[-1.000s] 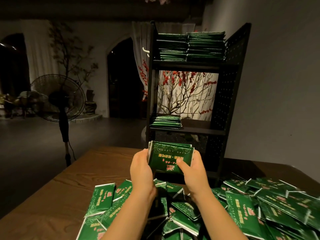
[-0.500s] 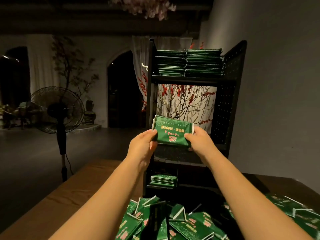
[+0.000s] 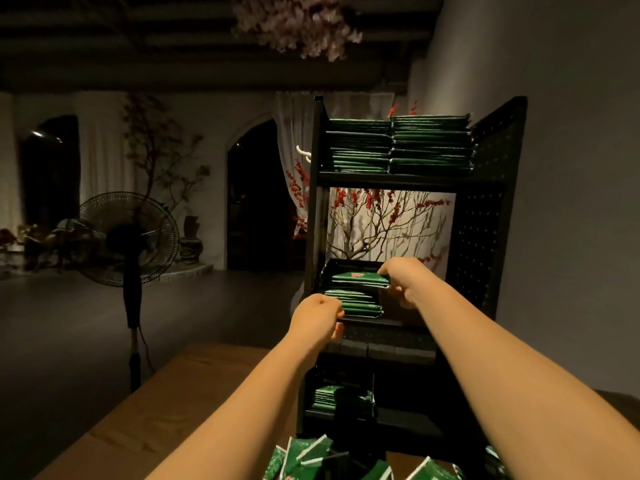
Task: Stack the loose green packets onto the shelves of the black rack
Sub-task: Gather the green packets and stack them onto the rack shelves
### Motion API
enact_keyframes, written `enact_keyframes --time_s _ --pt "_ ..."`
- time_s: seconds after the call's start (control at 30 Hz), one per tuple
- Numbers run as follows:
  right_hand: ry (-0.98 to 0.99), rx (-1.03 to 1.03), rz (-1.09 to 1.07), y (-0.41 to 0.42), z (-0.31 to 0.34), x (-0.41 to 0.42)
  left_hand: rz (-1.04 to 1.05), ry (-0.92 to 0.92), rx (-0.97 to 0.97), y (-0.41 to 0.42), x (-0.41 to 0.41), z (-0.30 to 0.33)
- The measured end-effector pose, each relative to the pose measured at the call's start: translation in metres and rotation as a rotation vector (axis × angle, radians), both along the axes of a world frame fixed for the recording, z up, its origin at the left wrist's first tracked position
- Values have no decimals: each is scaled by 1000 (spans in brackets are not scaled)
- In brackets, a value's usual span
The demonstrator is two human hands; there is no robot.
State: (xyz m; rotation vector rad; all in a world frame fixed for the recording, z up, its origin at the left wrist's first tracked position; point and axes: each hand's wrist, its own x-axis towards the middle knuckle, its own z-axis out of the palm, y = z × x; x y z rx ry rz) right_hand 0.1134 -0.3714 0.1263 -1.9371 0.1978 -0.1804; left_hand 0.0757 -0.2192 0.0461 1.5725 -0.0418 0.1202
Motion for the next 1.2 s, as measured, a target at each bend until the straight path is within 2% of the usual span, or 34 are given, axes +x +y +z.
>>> enact_keyframes --time_s 0.17,0.37,0.6,0.8,0.9,1.0,1.1,1.2 --pt "31 -66 -8 3 -5 16 72 -170 294 2 10 -7" --pt "29 -127 52 6 -15 19 124 -250 420 -2 17 -9" --pt "47 95 105 0 -24 27 164 -317 517 -5 10 -7" --pt "24 220 167 -1 -36 35 157 -316 507 -5 8 -7" --pt "-88 73 63 1 -37 12 156 -340 475 -3 4 -9" --pt "-398 -106 -60 -2 -48 -15 158 -394 430 -3 -4 -11" --pt "-641 -104 -32 2 -72 -50 130 -462 397 -4 -16 -15" --pt "-672 -136 49 7 -101 -83 69 -495 399 -3 -33 -26"
